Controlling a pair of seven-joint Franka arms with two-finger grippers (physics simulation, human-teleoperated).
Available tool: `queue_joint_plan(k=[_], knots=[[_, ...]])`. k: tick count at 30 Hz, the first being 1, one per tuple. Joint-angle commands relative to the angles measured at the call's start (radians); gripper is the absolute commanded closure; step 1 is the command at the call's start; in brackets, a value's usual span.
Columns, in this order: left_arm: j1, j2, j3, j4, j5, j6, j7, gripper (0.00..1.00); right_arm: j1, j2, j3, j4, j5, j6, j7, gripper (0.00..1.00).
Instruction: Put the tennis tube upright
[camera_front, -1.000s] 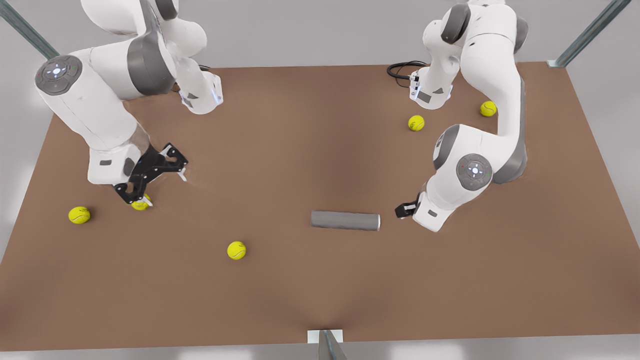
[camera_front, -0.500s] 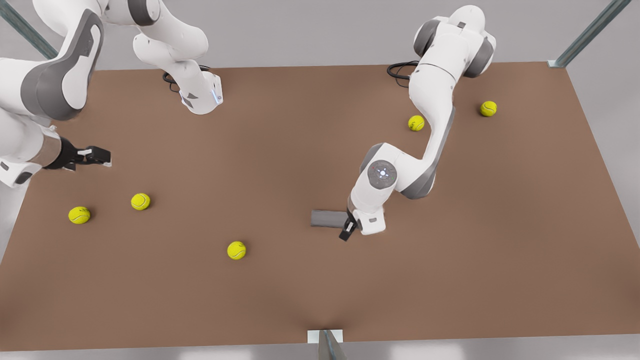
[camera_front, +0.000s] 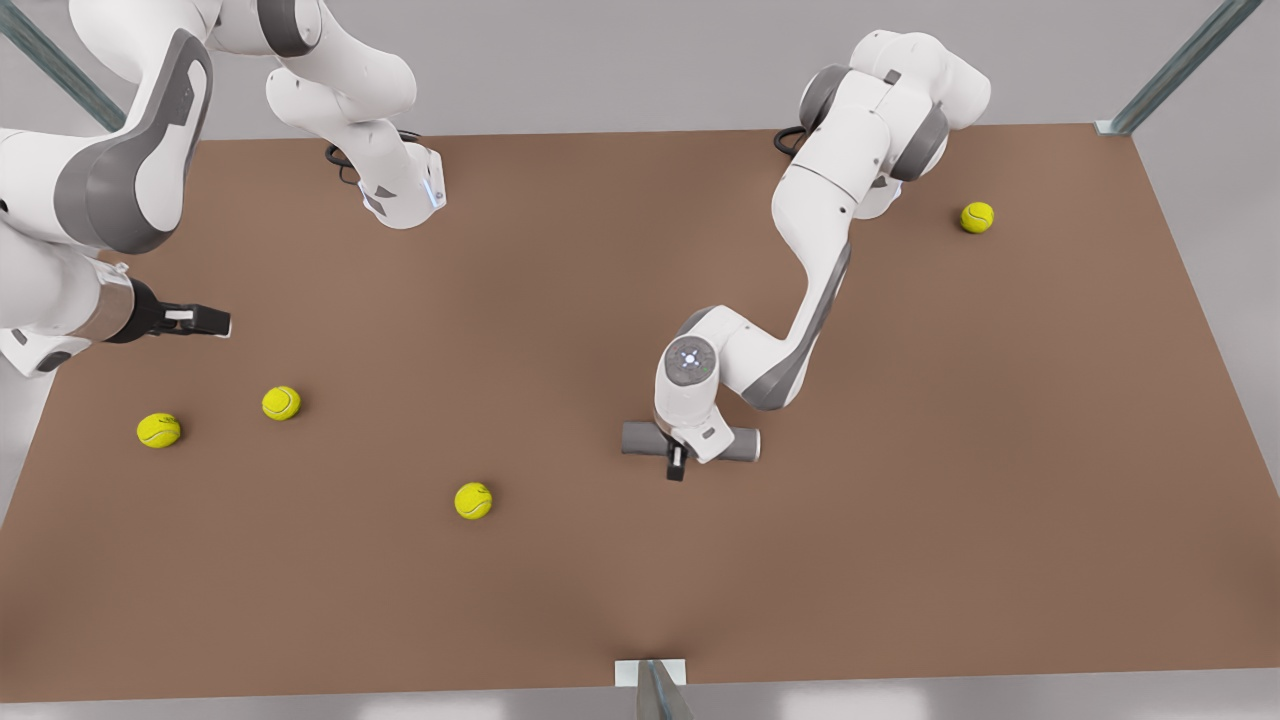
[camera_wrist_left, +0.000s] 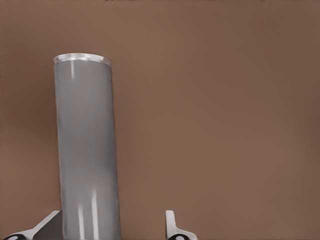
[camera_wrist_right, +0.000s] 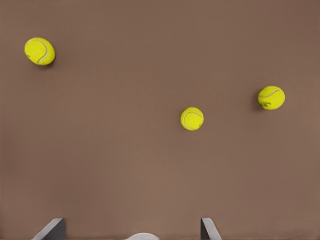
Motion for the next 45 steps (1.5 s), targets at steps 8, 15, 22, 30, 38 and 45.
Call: queue_joint_plan(k=[8, 15, 22, 30, 38, 45], knots=[[-0.002, 0.034, 0.000, -0.003, 0.047, -0.109, -0.360, 0.00, 0.014, 0.025, 0.002, 0.002, 0.016, 0.023, 0.114, 0.00], [0.000, 0.073, 0.000, -0.001, 0.045, -0.045, -0.360, 0.00, 0.012, 0.025, 0.002, -0.003, 0.016, 0.023, 0.114, 0.00], [0.002, 0.103, 0.000, -0.001, 0.045, -0.030, -0.340, 0.00, 0.014, 0.026, 0.002, -0.003, 0.012, 0.023, 0.114, 0.00], [0.003, 0.113, 0.000, -0.001, 0.047, -0.022, -0.322, 0.14, 0.014, 0.026, 0.002, -0.003, 0.014, 0.023, 0.104, 0.00], [0.005, 0.126, 0.000, -0.001, 0.047, 0.003, -0.320, 0.18, 0.014, 0.026, 0.002, -0.003, 0.014, 0.025, 0.103, 0.00], [0.015, 0.100, 0.001, -0.001, 0.042, -0.042, -0.239, 0.21, 0.014, 0.033, 0.002, 0.002, 0.016, 0.025, 0.100, 0.00]])
